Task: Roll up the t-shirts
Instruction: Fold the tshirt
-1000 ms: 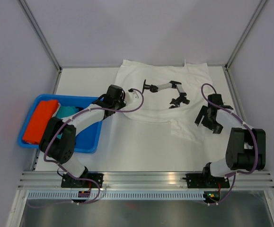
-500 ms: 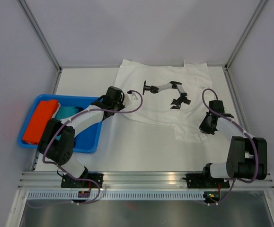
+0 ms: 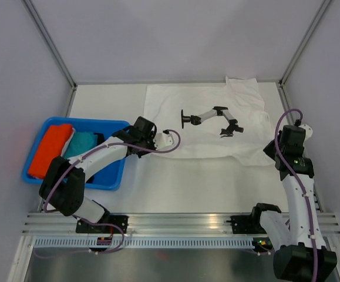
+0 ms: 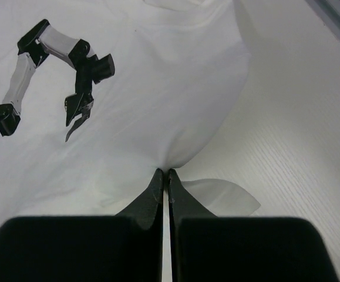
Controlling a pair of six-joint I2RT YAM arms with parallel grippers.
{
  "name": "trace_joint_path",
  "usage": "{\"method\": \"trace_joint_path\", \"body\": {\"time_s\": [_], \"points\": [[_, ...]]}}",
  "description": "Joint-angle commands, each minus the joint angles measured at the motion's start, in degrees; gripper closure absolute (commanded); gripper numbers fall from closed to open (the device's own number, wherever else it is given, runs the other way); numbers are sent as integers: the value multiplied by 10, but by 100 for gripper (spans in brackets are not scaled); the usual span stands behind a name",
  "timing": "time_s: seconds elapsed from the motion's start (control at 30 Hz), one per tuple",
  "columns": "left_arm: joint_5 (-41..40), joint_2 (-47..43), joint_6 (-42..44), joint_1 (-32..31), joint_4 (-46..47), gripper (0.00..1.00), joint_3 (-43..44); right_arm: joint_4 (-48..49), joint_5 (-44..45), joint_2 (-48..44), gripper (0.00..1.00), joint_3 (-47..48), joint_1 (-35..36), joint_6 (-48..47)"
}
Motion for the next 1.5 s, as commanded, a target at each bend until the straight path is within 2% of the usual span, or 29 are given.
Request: {"method": "trace_joint_path", "body": {"time_s": [0.0, 0.1, 0.13, 0.27, 0.47, 0.6, 0.63, 0.77, 0.83, 0.87, 0.9, 1.17, 1.47], "points": [[82, 10, 34, -10, -82, 74, 6, -13, 7, 17, 100, -14, -4, 3], [141, 14, 33, -9, -169, 58, 36, 4, 16, 25, 100, -21, -4, -1], [156, -6, 30, -8, -197, 56, 42, 10, 22, 28, 100, -21, -5, -5], [189, -48, 29, -8, -207, 46, 47, 27, 14, 47, 99, -24, -19, -15], [82, 28, -2, -9, -173, 44, 28, 48, -15, 67, 100, -33, -32, -23], [14, 61, 7, -12, -54, 43, -21, 53, -25, 67, 100, -34, -34, -25], [1, 65, 6, -12, -23, 43, -22, 53, -25, 68, 100, -34, -35, -27], [-6, 82, -2, -13, -12, 60, -11, 48, -22, 62, 100, -34, -37, -32], [3, 78, 4, -12, -15, 78, -17, 48, -23, 57, 100, -34, -39, -33], [5, 73, 5, -12, -24, 92, -19, 46, -24, 57, 100, -33, -40, -35], [10, 69, 5, -13, -32, 97, -19, 45, -23, 56, 100, -31, -41, -36], [22, -24, 24, -13, -101, 98, -13, 10, -18, 46, 100, 12, -51, -49], [26, -55, 25, -13, -176, 98, 15, -53, -29, -13, 100, 74, -53, -51]]}}
